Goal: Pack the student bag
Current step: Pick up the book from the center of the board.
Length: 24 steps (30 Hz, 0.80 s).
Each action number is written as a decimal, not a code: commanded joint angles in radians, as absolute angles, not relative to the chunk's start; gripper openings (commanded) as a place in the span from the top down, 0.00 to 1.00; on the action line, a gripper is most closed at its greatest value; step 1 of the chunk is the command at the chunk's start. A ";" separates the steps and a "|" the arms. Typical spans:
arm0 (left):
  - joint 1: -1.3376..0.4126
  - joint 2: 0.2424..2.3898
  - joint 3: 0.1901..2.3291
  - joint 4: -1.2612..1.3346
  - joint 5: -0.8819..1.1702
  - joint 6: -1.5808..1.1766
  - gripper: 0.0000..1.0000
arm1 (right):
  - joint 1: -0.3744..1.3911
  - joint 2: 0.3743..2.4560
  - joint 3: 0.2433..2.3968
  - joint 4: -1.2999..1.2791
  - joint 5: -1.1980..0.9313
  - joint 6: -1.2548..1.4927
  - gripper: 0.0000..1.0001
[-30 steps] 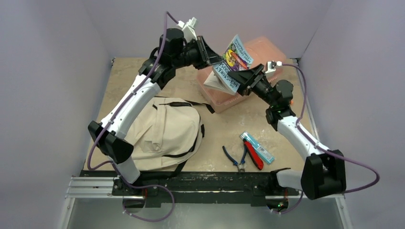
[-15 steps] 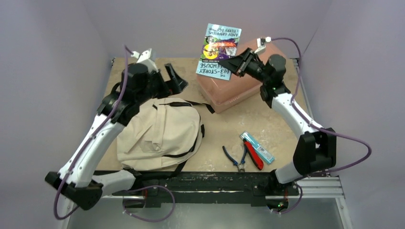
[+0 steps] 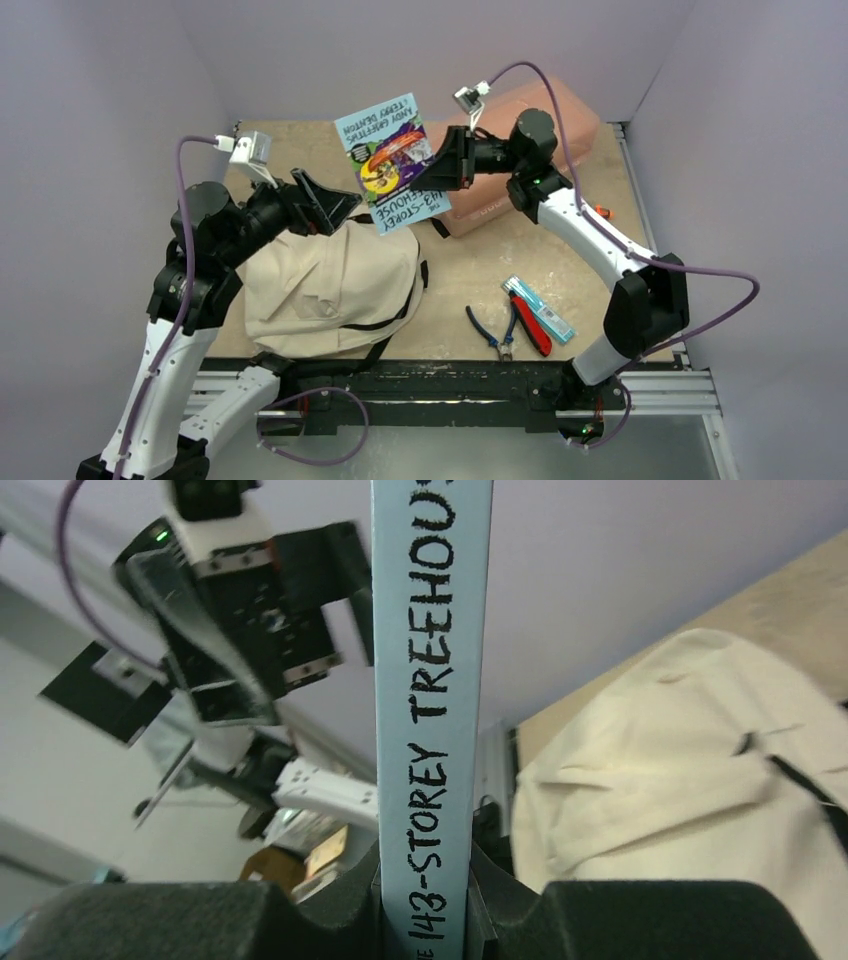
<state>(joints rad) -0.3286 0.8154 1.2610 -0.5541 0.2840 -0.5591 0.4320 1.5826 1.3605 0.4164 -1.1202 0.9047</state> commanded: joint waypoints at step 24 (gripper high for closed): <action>-0.233 0.790 1.095 0.194 0.350 -1.047 1.00 | 0.612 1.609 1.081 1.262 -0.663 1.522 0.01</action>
